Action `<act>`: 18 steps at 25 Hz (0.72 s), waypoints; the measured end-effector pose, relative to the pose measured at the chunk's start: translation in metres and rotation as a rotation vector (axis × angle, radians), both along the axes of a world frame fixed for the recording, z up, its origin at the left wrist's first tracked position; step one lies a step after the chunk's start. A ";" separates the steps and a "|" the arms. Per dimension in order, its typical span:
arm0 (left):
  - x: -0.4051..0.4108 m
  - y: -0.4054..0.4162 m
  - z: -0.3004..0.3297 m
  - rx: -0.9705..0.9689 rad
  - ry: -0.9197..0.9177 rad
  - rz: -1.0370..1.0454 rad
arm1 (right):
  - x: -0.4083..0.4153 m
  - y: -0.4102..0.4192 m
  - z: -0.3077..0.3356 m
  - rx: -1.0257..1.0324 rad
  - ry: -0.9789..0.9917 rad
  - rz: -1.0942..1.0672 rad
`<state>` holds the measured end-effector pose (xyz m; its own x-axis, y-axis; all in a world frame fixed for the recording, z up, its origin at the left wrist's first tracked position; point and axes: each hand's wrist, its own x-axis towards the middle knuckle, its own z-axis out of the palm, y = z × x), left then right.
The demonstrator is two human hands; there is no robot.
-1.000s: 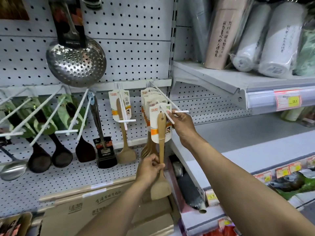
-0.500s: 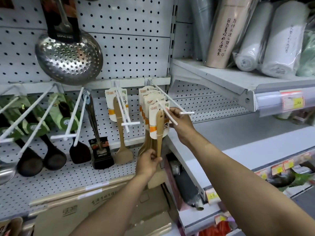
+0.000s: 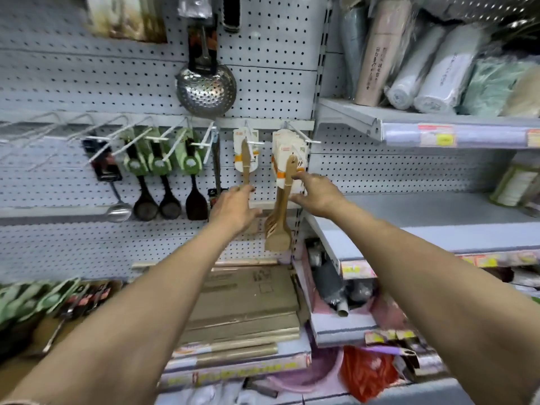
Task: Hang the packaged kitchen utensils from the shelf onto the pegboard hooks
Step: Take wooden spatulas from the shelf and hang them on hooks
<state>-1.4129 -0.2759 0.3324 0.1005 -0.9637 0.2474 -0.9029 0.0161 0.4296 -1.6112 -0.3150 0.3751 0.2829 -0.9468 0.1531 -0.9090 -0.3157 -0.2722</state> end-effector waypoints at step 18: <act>0.235 0.347 0.045 -0.232 -0.283 0.343 | 0.249 0.243 0.021 -0.328 0.008 0.651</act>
<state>-1.1779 0.0710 0.3772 0.2998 -0.8034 0.5144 -0.9536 -0.2356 0.1877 -1.3618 -0.0721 0.3963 0.7757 -0.4917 0.3957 -0.5107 -0.8574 -0.0644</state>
